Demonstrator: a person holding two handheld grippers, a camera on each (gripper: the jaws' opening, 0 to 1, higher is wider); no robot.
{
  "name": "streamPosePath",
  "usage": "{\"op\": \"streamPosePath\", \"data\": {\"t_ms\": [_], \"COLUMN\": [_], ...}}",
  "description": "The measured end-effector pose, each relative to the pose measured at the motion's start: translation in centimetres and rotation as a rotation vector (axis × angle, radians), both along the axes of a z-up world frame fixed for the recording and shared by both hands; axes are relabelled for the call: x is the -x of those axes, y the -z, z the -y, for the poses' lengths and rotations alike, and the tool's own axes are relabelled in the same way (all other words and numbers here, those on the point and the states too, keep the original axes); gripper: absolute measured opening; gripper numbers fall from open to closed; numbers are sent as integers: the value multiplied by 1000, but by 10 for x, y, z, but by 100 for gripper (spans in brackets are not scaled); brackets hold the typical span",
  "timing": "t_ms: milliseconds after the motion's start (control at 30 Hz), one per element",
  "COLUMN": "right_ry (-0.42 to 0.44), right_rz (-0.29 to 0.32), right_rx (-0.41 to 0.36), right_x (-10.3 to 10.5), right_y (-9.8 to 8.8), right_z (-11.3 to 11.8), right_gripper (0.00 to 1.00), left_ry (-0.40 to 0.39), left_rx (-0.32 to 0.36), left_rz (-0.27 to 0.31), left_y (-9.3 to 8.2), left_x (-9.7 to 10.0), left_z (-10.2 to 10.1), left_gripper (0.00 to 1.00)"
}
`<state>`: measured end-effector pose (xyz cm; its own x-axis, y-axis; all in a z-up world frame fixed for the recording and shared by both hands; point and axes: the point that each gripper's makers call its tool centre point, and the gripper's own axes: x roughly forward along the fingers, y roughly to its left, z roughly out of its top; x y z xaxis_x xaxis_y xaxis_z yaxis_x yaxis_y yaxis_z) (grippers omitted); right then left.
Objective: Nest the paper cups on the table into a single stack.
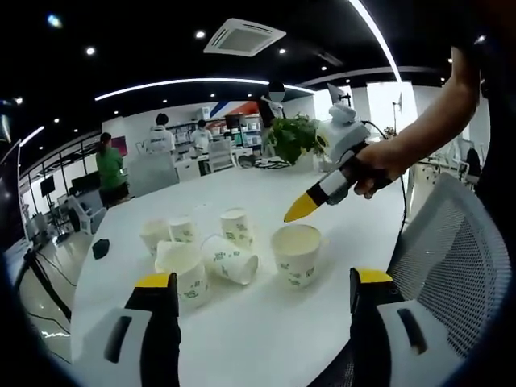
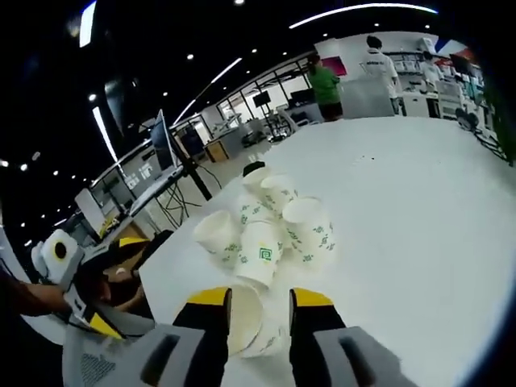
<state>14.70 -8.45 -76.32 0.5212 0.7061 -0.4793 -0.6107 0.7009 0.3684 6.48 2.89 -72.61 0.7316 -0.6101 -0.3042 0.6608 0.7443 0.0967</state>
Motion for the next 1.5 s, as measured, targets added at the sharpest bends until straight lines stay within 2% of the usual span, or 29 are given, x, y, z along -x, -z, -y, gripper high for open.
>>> {"op": "streamPosePath", "data": {"t_ms": [100,167,233,433,533,633,733,800,967,1100,1500], "right_ry": [-20,-31,-41,-32,-44,-45,-35,-32,-26,-2,45], "right_rz": [72,98,128,191,231,244,257,263,281,285,287], "right_rx": [30,44,68,90,132,147,149,148,154,124,120], "right_x": [7,10,23,32,37,44,52,56,62,68,77], "right_y": [-3,-4,-6,-15,-17,-18,-21,-22,-25,-29,-28], "right_z": [8,13,17,33,41,47,54,59,67,73,83], "right_gripper": [38,43,47,58,64,68,73,77,86,92,100], "left_ry": [-1,-3,-4,-23,-25,-24,-23,-31,-49,-70,-91], "left_rx": [6,13,17,51,55,63,105,109,139,154,153], "left_rz": [-8,-11,-15,-25,-29,-28,-62,-85,-76,-76,-75], "left_y": [0,0,0,-4,-4,-7,-7,-5,-9,-10,-6], "left_x": [0,0,0,-3,-3,-3,-4,-7,-13,-23,-56], "left_z": [0,0,0,-1,-1,1,3,0,-6,-14,-24], "left_gripper": [87,88,88,91,92,94,99,99,99,99,99]}}
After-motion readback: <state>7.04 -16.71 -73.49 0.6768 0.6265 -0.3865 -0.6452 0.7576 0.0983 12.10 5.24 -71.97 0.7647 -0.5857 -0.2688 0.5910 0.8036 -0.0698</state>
